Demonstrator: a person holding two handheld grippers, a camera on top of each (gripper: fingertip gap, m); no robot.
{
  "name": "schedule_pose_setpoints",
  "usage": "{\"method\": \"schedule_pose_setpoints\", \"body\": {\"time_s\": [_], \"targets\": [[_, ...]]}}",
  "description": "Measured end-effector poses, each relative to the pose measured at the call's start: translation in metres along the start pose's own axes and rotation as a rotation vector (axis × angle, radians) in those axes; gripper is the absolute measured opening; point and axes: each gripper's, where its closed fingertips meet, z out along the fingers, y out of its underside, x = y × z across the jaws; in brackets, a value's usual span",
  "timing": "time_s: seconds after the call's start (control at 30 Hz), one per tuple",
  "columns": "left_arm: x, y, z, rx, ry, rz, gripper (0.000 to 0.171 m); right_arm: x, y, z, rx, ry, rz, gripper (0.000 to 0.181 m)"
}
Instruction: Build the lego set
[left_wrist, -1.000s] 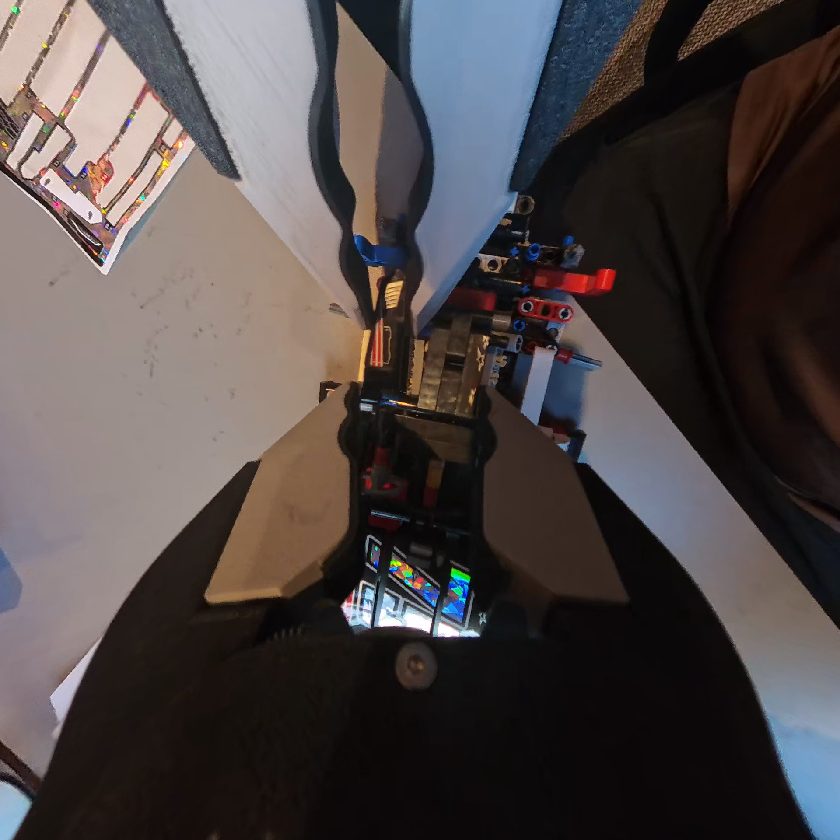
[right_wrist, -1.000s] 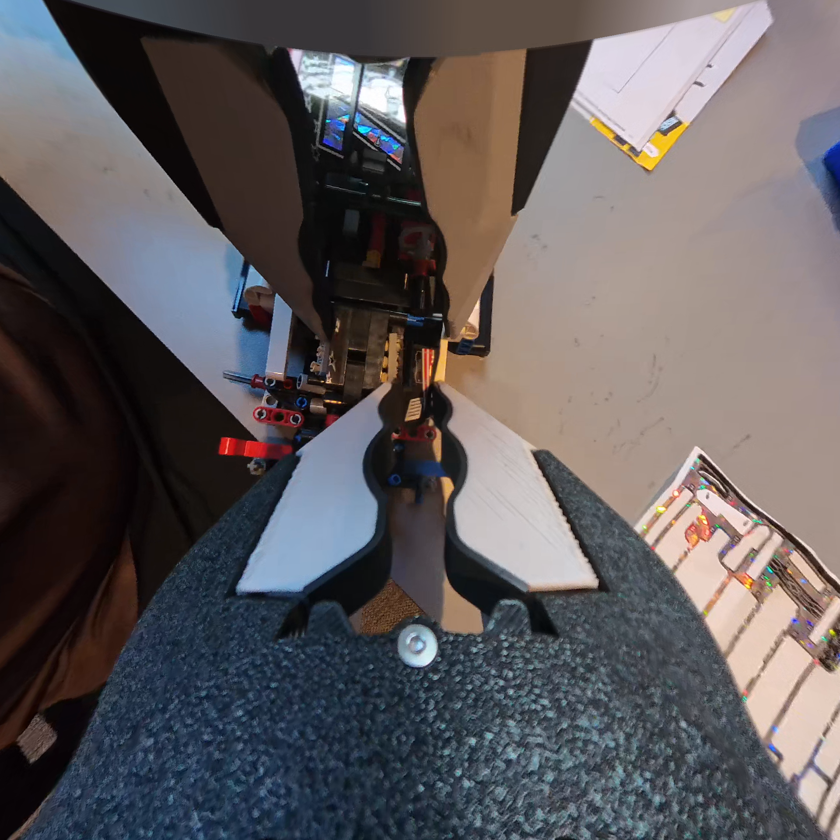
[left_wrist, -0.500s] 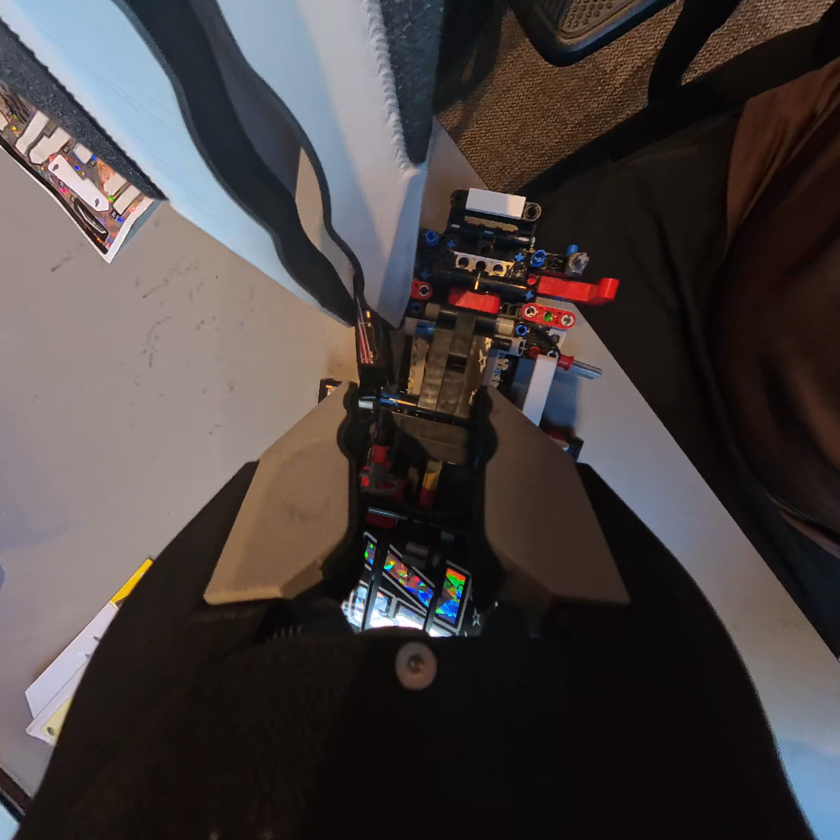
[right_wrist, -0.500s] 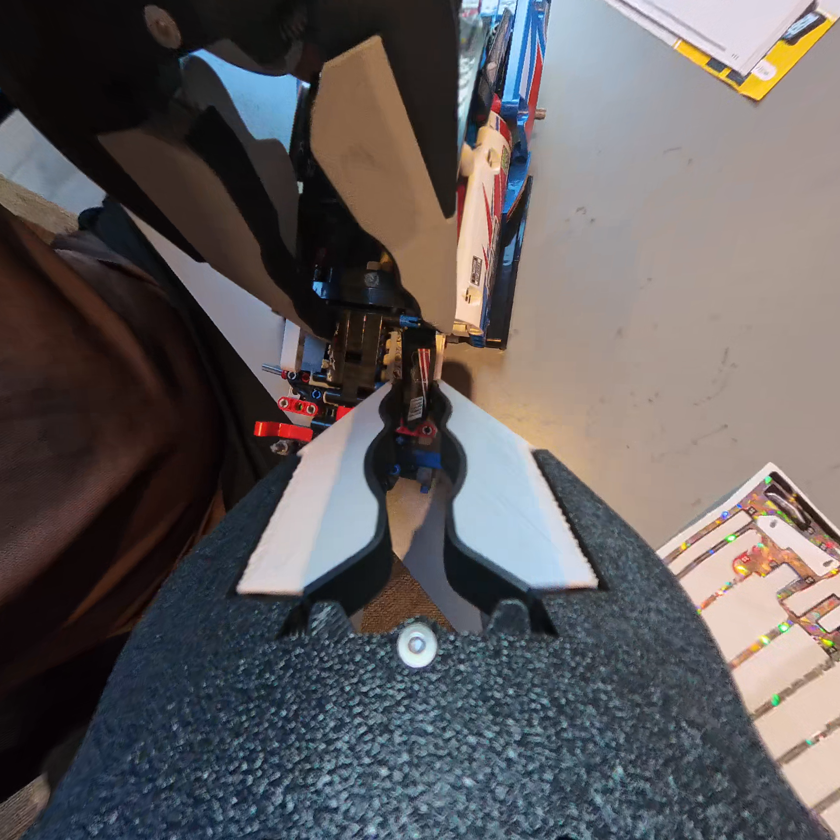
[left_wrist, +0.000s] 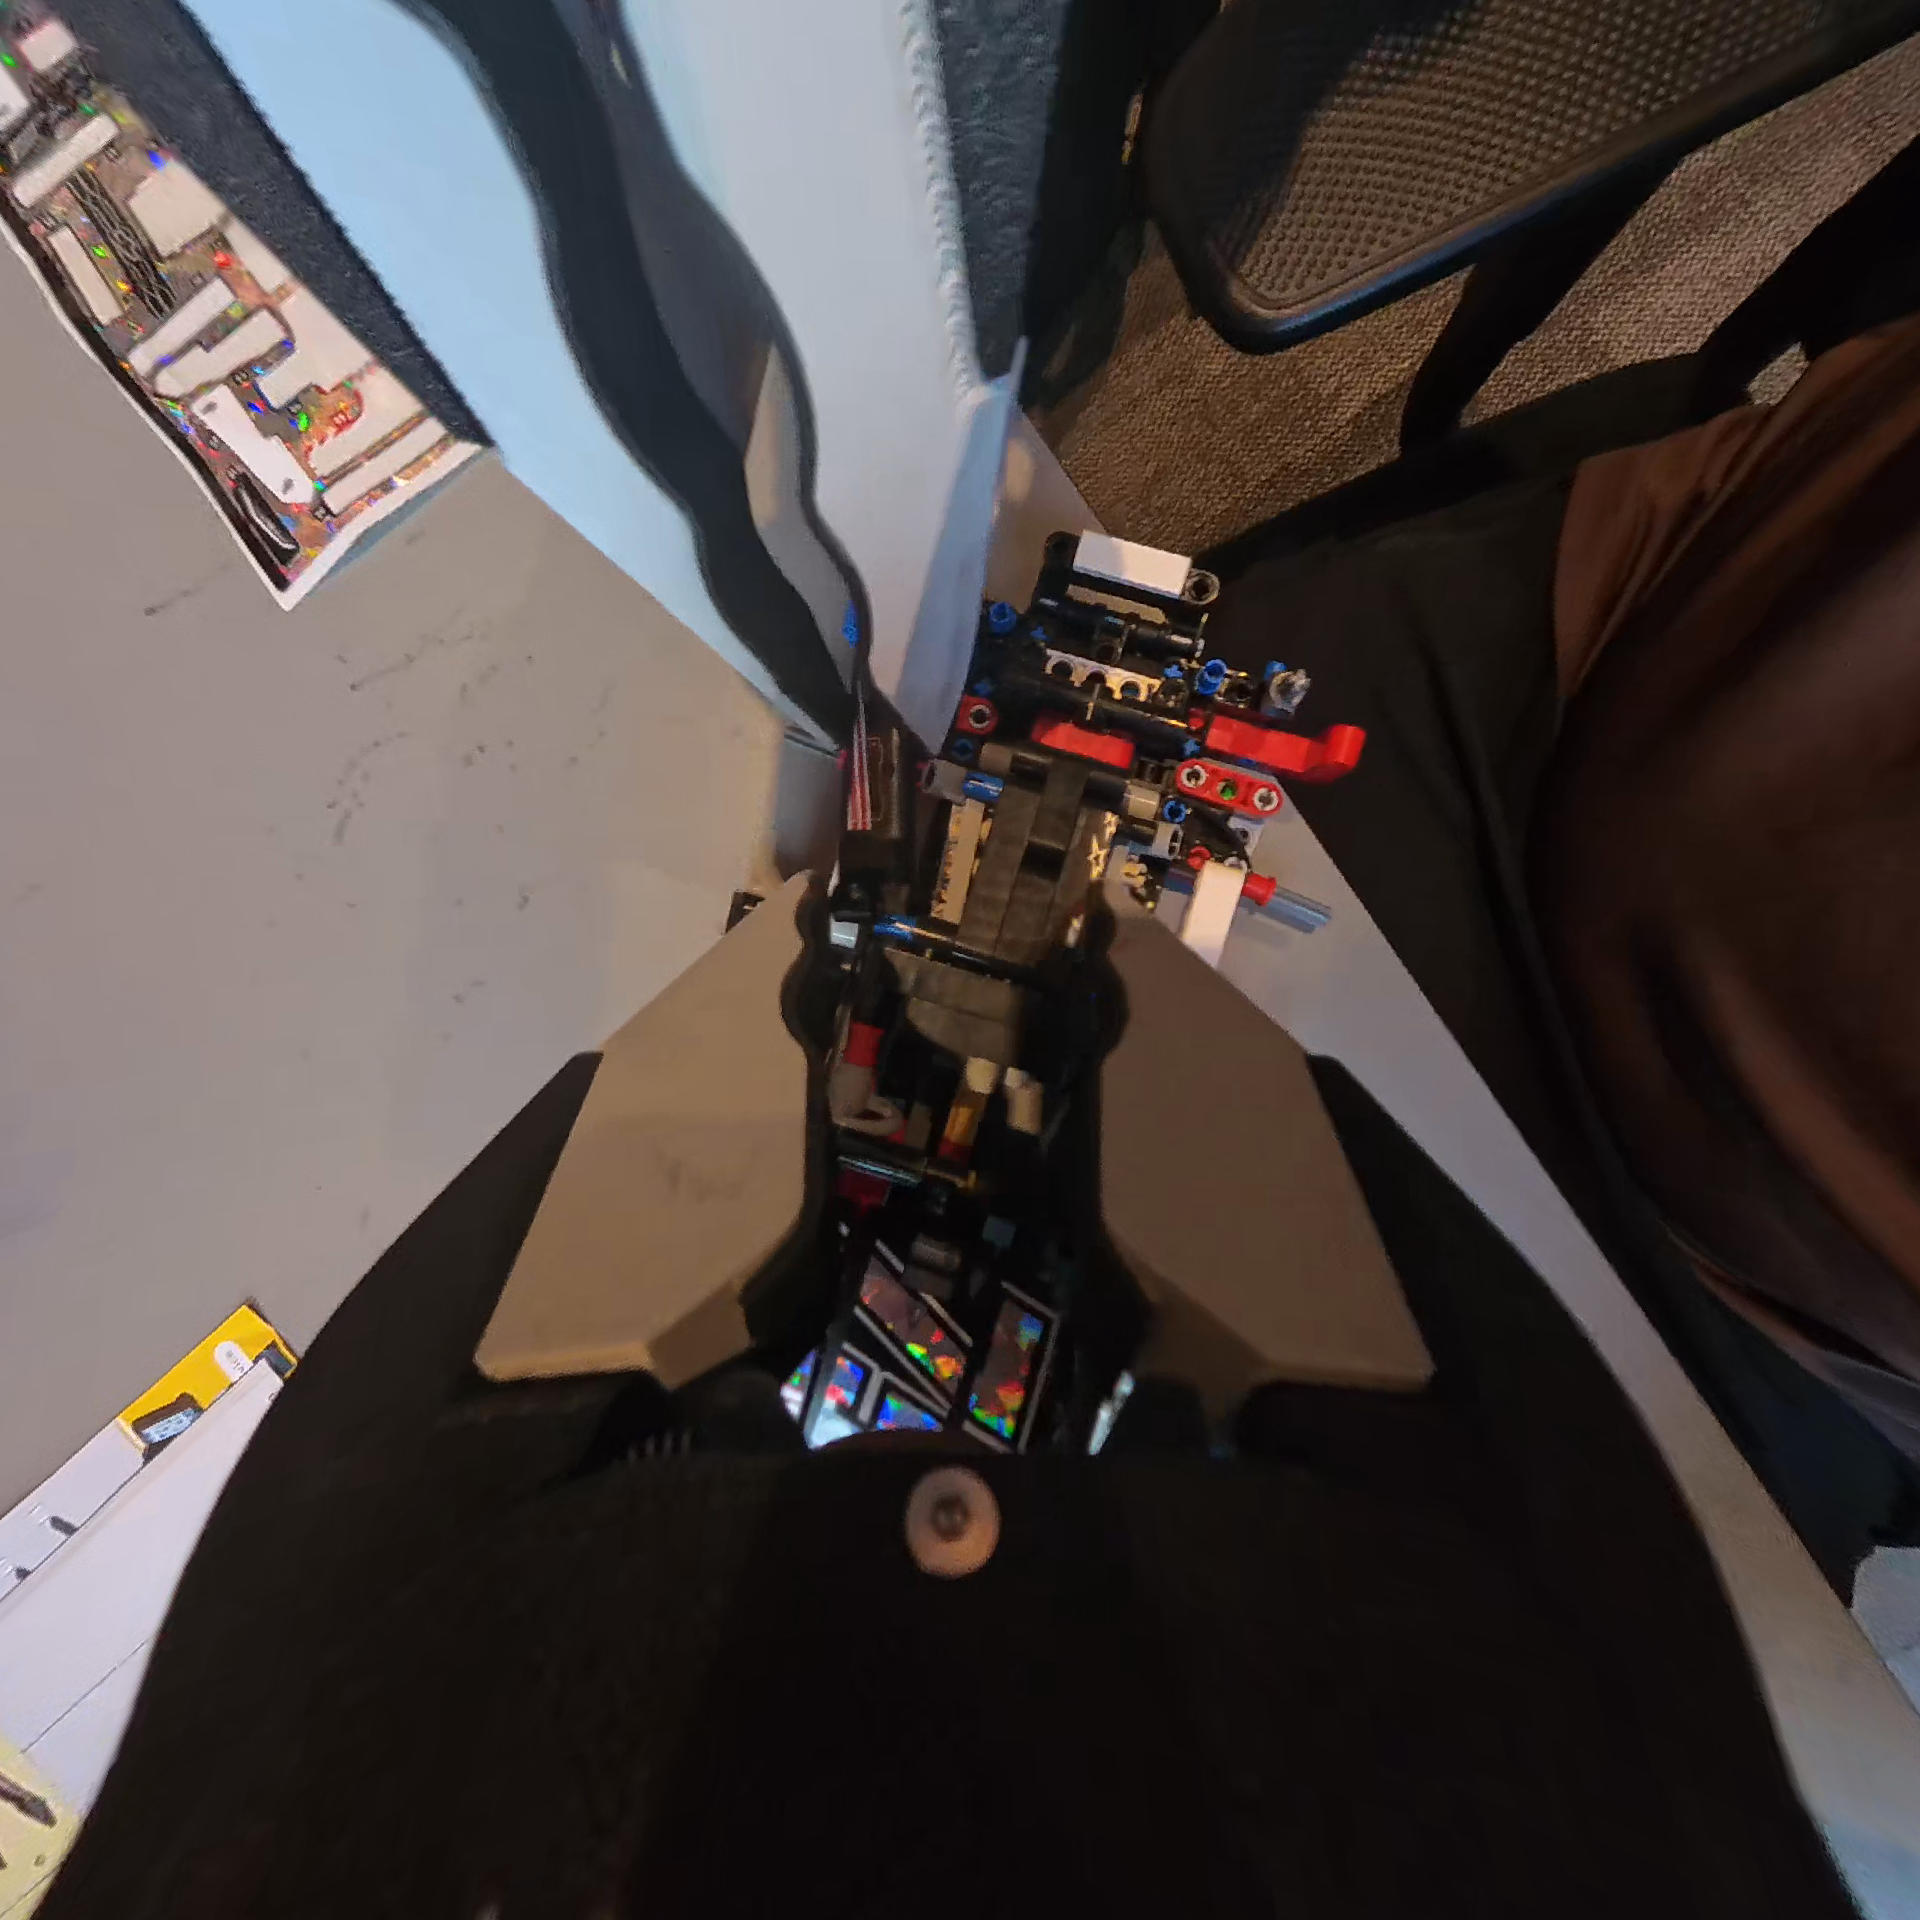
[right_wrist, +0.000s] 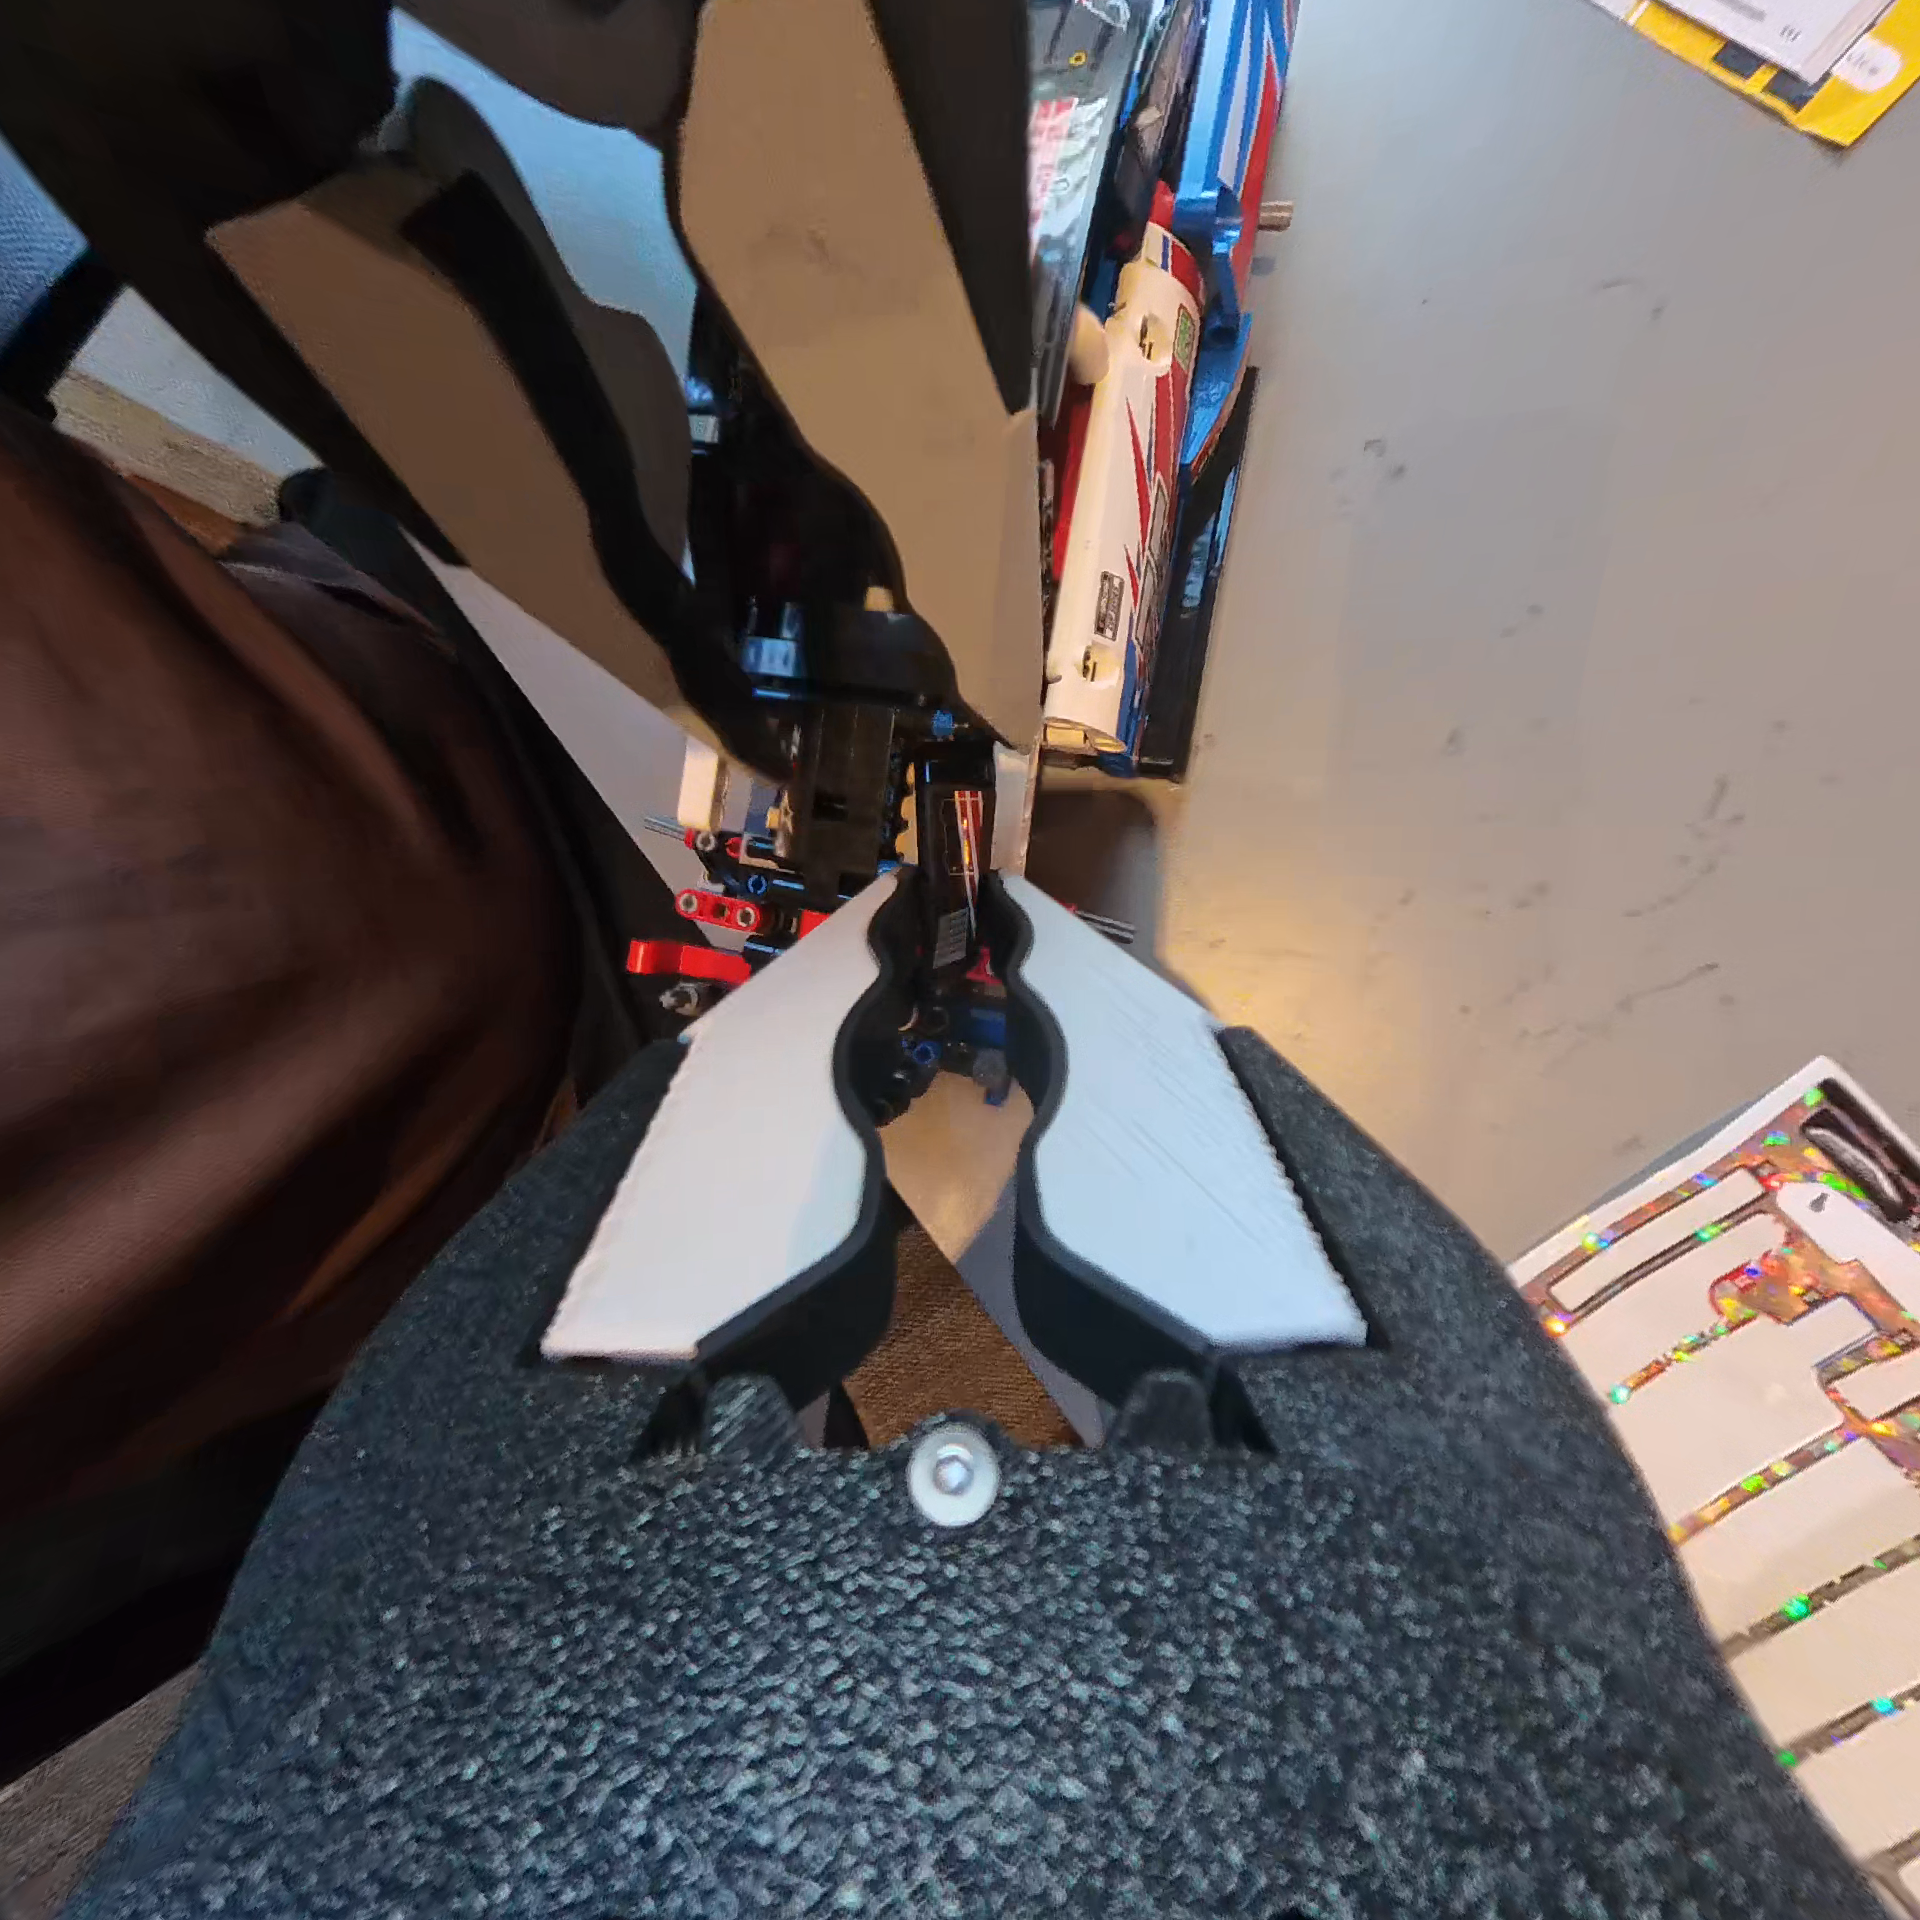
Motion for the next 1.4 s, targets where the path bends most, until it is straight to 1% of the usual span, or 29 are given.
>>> {"method": "schedule_pose_setpoints", "body": {"time_s": [0.07, 0.13, 0.2, 0.37, 0.53, 0.7, 0.77, 0.83, 1.0, 1.03, 1.07, 1.2, 1.27, 1.4], "targets": [[-0.004, -0.001, -0.001, 0.008, -0.005, -0.003, 0.035, 0.0, 0.0, -0.001, 0.003, 0.018, -0.016, 0.013], [-0.011, 0.0, -0.001, 0.004, -0.03, 0.003, 0.014, -0.002, -0.002, -0.003, 0.012, 0.017, -0.029, 0.013], [-0.014, 0.0, -0.001, 0.002, -0.036, 0.001, 0.007, -0.003, -0.004, -0.005, 0.022, 0.032, -0.04, 0.013], [-0.017, -0.003, -0.004, 0.027, -0.044, -0.002, 0.005, -0.002, -0.007, -0.01, 0.085, 0.068, -0.056, 0.013], [-0.016, -0.007, -0.007, 0.078, -0.016, -0.006, 0.005, -0.005, -0.009, -0.013, 0.237, 0.105, -0.09, 0.013], [-0.016, -0.009, -0.006, 0.092, 0.007, -0.002, 0.005, -0.004, -0.009, -0.016, 0.361, 0.115, -0.053, 0.013], [-0.015, -0.008, -0.005, 0.085, 0.03, -0.018, 0.006, -0.005, -0.008, -0.014, 0.384, 0.095, -0.012, 0.013], [-0.017, -0.003, -0.005, 0.054, 0.018, -0.019, 0.006, -0.002, -0.005, -0.011, 0.386, 0.095, 0.037, 0.013], [-0.012, 0.011, -0.008, -0.009, 0.019, 0.005, 0.033, 0.0, 0.001, -0.007, 0.333, 0.167, 0.034, 0.012], [-0.011, 0.013, -0.007, -0.022, 0.014, 0.011, 0.042, 0.0, 0.001, -0.007, 0.321, 0.183, 0.029, 0.013], [-0.009, 0.011, -0.007, -0.015, 0.017, 0.013, 0.039, 0.001, 0.001, -0.007, 0.312, 0.194, 0.021, 0.012], [-0.003, 0.007, -0.004, -0.028, 0.027, 0.028, 0.041, 0.002, -0.002, -0.005, 0.274, 0.227, -0.003, 0.013], [-0.001, 0.007, -0.004, -0.038, 0.026, 0.034, 0.043, 0.003, -0.003, -0.003, 0.26, 0.234, -0.006, 0.013], [0.004, 0.012, -0.003, -0.082, 0.019, 0.065, 0.055, 0.002, -0.005, 0.0, 0.251, 0.226, -0.012, 0.013]]}}
